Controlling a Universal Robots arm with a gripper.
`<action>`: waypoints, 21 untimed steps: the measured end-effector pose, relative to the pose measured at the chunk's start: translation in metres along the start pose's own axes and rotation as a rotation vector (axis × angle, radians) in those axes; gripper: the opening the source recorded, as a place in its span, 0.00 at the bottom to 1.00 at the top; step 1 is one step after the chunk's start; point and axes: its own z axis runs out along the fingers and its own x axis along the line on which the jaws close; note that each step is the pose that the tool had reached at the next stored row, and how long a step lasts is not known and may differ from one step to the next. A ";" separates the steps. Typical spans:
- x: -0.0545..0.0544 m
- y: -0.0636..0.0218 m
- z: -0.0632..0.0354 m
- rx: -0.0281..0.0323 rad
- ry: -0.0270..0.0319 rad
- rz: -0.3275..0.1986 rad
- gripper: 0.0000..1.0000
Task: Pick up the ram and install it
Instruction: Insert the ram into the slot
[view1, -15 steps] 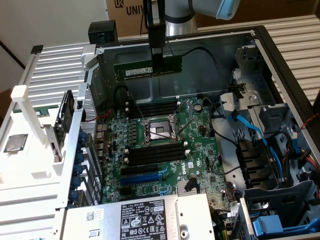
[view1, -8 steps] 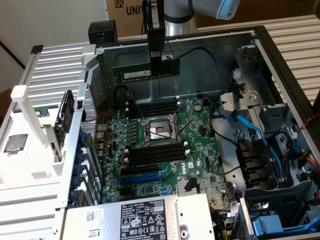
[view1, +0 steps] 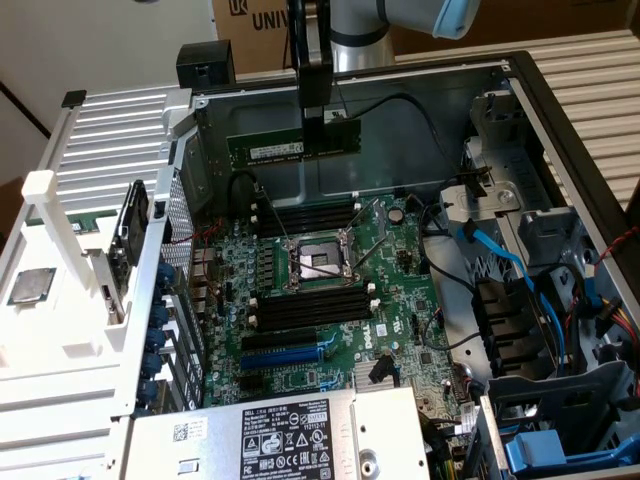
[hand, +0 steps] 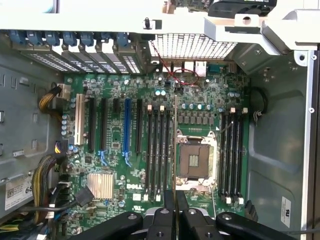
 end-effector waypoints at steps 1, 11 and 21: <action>0.000 0.0000 0.0002 0.0001 -0.0002 0.000 0.13; 0.003 -0.0018 0.0100 0.0005 -0.0351 0.008 0.13; 0.007 -0.0021 0.0239 0.0012 -0.0354 0.012 0.13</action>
